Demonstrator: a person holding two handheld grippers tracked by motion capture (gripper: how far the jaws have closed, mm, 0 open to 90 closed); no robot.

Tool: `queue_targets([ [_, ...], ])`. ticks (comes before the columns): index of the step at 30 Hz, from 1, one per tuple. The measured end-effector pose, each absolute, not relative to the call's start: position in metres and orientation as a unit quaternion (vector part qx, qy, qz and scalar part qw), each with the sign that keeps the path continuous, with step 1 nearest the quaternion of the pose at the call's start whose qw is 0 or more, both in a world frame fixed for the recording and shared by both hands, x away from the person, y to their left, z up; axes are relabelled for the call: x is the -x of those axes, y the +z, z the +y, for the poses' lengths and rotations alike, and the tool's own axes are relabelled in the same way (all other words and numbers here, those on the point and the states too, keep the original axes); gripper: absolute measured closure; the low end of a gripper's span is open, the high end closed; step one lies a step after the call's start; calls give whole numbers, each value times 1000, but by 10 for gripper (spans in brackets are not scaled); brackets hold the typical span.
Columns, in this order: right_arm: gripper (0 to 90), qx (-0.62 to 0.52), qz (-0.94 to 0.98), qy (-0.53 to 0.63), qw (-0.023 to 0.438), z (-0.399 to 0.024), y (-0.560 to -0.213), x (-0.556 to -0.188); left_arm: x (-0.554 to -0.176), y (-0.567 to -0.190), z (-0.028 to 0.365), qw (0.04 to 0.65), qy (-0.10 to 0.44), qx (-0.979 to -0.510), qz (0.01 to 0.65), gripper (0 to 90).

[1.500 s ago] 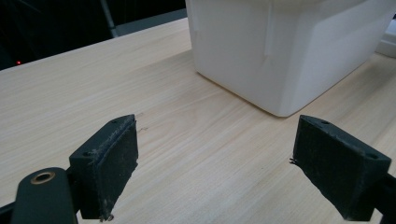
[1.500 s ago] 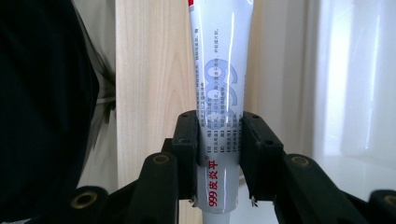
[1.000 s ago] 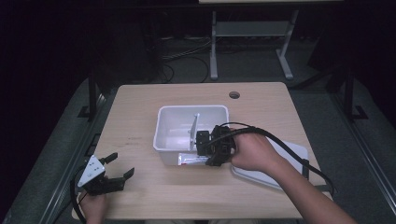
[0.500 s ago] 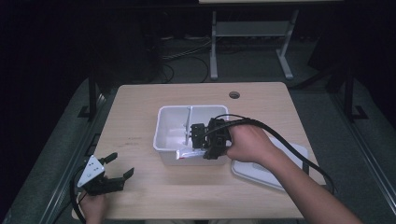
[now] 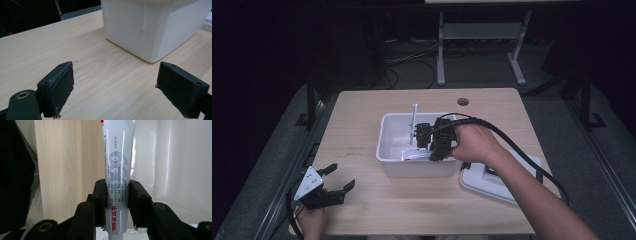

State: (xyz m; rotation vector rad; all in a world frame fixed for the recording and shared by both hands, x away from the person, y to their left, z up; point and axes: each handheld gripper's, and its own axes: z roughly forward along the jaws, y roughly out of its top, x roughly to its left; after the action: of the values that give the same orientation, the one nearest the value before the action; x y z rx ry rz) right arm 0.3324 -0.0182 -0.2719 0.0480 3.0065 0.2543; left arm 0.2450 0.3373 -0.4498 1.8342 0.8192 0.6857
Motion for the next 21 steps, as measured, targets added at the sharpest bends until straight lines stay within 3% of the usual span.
queue_targets([
  [21,685,-21,996,71,59,-16,-284,-350,-245,-450,338,489,281,-753,337,135],
])
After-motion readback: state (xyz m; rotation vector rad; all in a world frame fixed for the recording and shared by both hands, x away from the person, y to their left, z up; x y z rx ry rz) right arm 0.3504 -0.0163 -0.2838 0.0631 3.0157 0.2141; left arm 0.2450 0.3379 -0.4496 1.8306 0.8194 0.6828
